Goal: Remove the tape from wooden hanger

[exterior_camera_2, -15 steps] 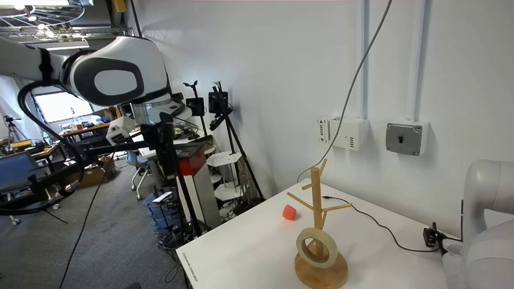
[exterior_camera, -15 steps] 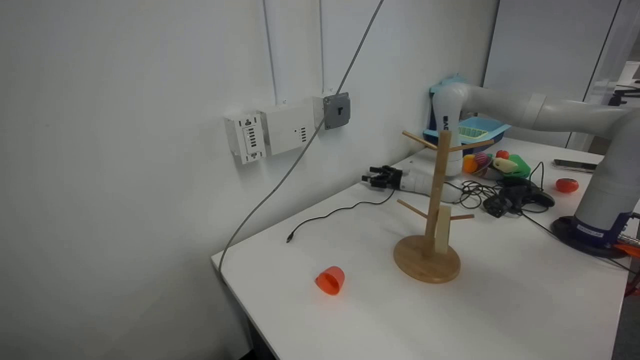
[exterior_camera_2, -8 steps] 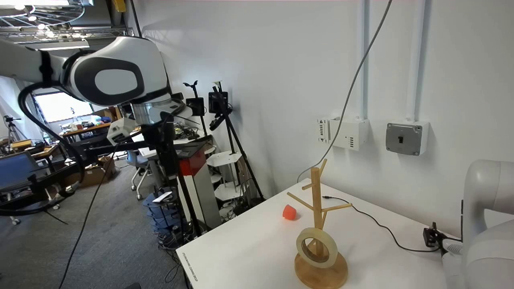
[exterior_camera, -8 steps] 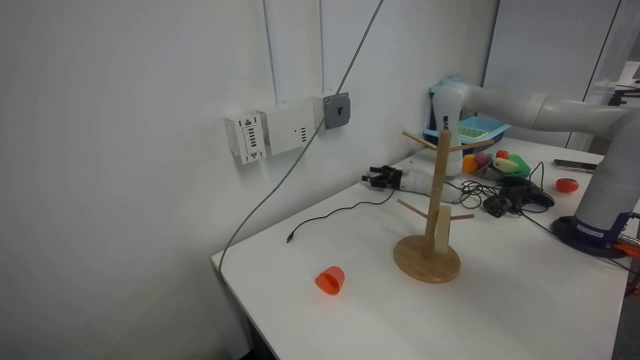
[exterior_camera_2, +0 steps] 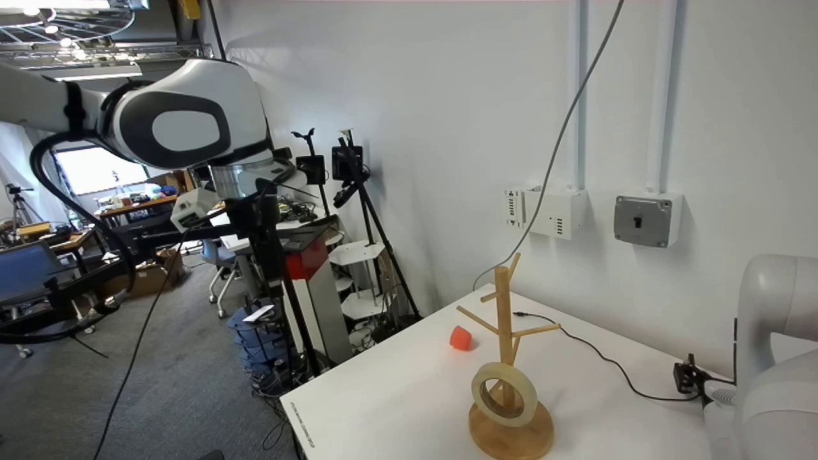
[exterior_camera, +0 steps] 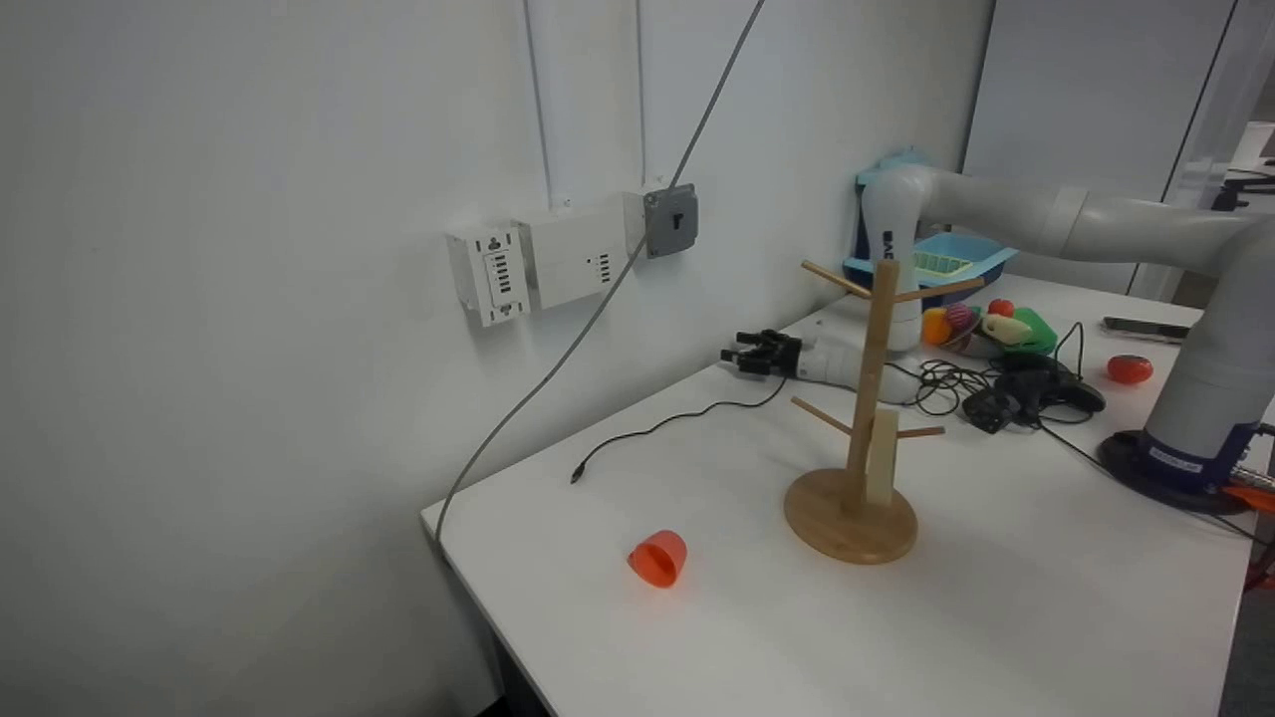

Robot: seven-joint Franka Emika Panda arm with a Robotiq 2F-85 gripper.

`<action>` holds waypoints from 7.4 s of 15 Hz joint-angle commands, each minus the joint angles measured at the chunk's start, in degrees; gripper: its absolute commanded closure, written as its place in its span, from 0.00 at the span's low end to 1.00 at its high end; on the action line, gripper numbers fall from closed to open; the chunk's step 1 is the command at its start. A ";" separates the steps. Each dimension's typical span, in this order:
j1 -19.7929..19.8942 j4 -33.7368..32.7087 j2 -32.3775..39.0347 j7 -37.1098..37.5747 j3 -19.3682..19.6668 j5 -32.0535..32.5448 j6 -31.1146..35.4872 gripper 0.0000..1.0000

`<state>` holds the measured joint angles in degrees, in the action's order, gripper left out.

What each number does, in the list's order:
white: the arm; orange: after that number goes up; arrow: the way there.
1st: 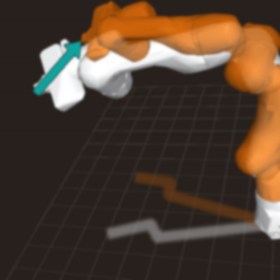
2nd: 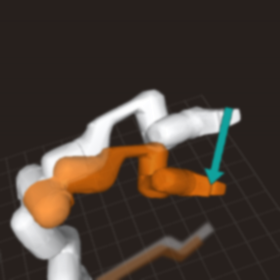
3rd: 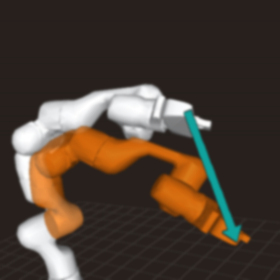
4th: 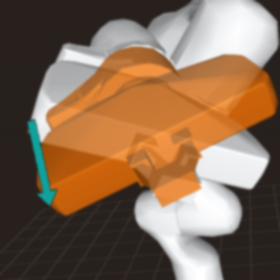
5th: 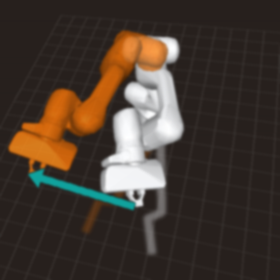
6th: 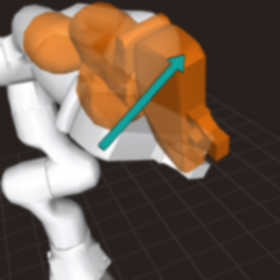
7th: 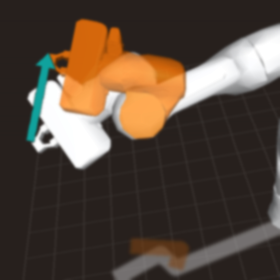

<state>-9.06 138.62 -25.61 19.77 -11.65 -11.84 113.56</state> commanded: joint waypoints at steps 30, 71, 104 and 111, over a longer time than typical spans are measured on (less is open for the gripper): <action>6.76 2.49 -2.47 -2.28 5.59 4.15 -1.26 0.00; 8.50 4.52 -0.73 -1.56 4.85 9.12 4.53 0.00; 8.16 4.17 -0.38 1.72 4.56 10.72 4.28 0.00; 8.17 4.18 -0.38 1.83 4.54 10.72 4.28 0.00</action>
<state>-1.19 142.88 -25.98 21.74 -6.85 -0.98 117.96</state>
